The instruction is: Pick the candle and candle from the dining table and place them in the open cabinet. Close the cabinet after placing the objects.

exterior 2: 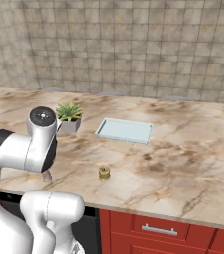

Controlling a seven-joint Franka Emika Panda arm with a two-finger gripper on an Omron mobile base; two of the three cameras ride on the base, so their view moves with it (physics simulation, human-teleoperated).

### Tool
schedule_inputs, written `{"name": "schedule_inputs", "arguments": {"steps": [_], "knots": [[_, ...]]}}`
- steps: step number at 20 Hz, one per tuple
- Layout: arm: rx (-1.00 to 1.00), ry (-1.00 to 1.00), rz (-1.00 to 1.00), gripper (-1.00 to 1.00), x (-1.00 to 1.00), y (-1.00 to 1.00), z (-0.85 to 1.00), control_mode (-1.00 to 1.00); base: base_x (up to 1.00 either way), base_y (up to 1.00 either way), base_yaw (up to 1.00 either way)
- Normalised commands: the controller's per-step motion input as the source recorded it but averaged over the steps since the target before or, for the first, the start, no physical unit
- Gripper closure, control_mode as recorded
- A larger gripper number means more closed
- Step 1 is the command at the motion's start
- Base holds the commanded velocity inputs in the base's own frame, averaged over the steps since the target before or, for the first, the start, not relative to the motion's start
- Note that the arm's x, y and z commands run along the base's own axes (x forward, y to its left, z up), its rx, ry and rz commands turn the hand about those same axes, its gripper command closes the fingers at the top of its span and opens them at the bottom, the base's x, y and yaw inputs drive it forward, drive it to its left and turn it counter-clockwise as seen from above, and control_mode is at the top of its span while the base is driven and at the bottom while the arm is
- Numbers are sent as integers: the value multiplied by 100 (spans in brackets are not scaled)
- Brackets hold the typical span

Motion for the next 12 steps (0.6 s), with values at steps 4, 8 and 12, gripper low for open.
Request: {"name": "schedule_inputs", "arguments": {"steps": [4,8,12], "knots": [[0,-1,3,-100,-17,0,-37,-100,0,0,0],[1,0,2,-100,-4,0,-33,-100,0,0,0],[0,0,2,-100,0,0,-40,-100,0,0,0]]}}
